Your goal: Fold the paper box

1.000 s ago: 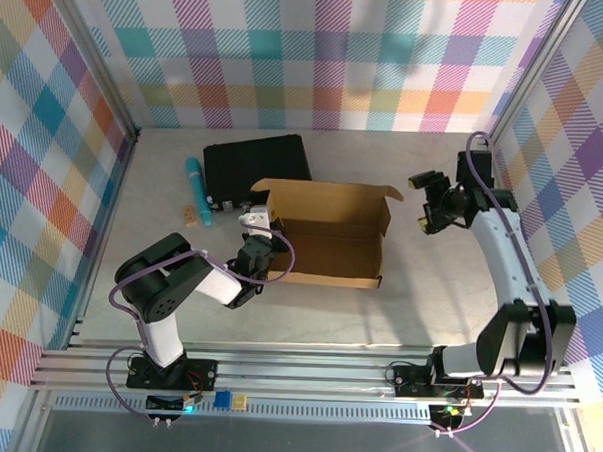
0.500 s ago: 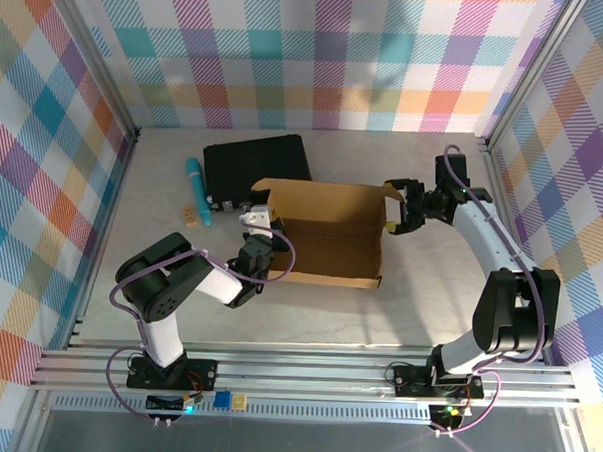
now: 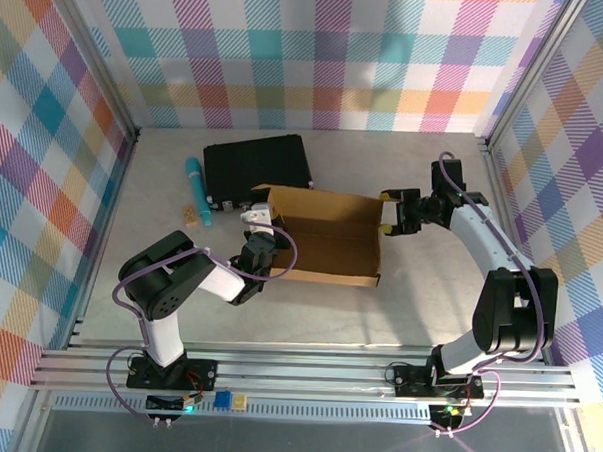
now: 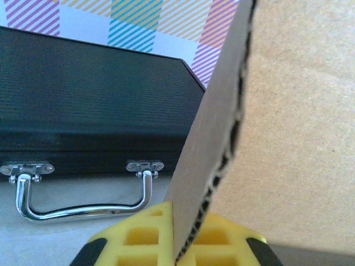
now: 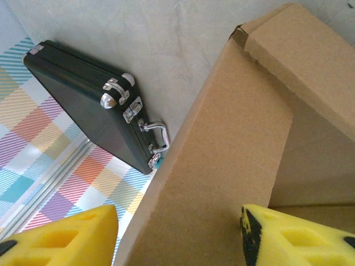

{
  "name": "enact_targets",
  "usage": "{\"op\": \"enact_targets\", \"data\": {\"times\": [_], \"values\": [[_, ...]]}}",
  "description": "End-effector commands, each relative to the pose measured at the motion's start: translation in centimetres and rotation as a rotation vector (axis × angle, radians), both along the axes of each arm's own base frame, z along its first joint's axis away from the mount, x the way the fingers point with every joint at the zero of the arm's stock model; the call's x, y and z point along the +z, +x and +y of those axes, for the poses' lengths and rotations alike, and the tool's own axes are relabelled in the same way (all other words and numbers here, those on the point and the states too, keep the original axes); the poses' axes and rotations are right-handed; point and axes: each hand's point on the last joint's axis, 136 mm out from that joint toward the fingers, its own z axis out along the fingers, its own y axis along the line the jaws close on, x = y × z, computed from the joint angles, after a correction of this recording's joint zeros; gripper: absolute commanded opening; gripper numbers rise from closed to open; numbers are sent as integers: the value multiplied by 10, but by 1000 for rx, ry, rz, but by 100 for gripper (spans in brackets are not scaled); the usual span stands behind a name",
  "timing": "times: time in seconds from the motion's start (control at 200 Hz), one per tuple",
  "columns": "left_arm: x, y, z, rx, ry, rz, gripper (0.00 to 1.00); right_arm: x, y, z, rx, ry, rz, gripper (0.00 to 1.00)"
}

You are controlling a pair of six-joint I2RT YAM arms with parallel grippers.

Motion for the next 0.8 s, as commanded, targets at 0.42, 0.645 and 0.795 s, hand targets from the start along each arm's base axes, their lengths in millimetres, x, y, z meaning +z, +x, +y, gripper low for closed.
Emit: {"op": "enact_targets", "data": {"times": [0.42, 0.645, 0.795], "values": [[-9, -32, -25, -178, -153, 227, 48, -34, -26, -9, 77, -122, 0, 50], [13, -62, -39, -294, -295, 380, 53, -33, -21, -11, 69, -139, -15, 49], [21, -87, -35, -300, -362, 509, 50, -33, -18, -11, 64, -140, -22, 49]]}}
